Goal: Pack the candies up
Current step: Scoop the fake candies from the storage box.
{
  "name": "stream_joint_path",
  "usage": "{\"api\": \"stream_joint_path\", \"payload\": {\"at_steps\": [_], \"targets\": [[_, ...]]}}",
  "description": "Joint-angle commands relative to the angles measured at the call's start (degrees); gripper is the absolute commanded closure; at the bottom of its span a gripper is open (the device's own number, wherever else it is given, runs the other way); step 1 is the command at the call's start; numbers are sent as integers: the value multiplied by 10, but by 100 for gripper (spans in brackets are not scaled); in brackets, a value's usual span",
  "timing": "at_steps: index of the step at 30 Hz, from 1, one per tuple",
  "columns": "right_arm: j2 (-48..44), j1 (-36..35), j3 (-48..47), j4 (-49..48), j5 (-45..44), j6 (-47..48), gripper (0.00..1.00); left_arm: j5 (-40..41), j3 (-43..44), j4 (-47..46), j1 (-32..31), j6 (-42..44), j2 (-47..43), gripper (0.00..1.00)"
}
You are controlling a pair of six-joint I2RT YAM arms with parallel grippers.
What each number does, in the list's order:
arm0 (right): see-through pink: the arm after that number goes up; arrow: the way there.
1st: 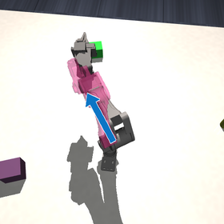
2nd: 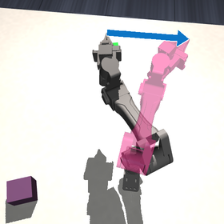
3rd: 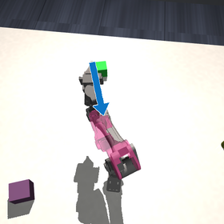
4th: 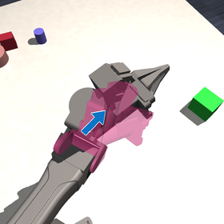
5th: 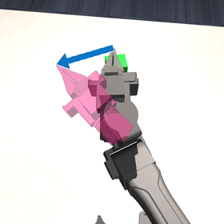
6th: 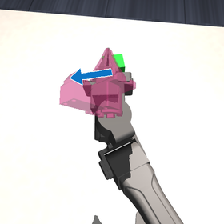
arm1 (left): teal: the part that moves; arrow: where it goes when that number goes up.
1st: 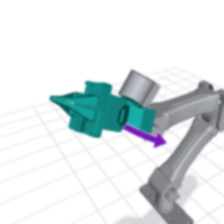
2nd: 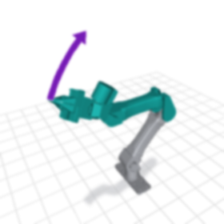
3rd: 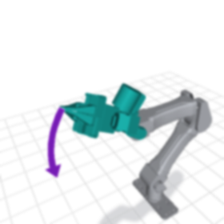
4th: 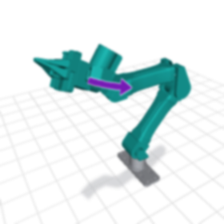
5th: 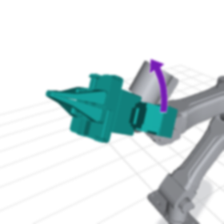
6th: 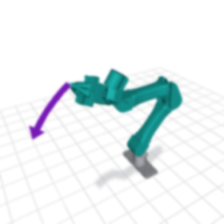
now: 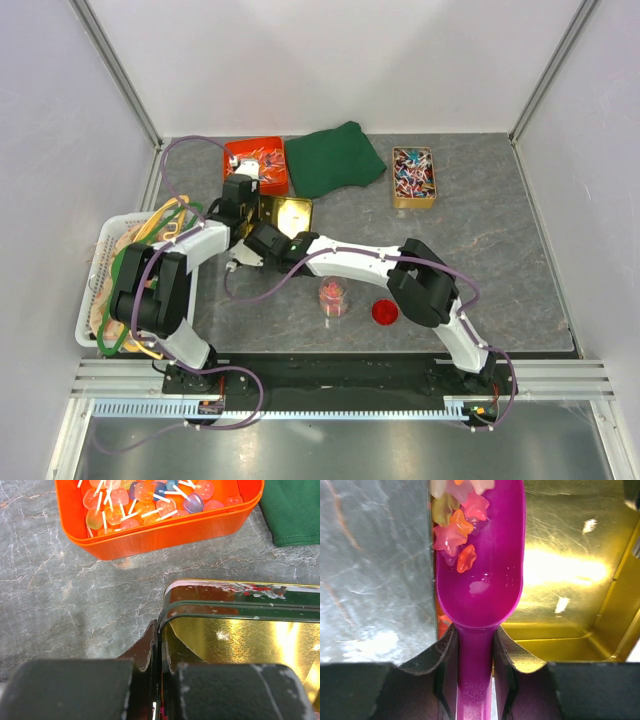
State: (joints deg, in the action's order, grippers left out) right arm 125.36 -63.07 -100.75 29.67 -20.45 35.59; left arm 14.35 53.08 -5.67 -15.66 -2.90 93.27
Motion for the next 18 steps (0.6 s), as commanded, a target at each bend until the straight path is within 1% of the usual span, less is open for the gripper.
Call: {"api": "stream_joint_path", "payload": {"at_steps": [1,3,12,18], "targets": [[-46,0,27,-56,112,-49,100,-34,20,-5,-3,-23,9,98],[-67,4,44,-68,124,-55,100,-38,26,2,-2,-23,13,98],[-107,45,106,-118,182,-112,100,-55,32,14,-1,-27,17,98],[-115,70,100,-127,223,-136,100,-57,35,16,1,-29,21,98]]}}
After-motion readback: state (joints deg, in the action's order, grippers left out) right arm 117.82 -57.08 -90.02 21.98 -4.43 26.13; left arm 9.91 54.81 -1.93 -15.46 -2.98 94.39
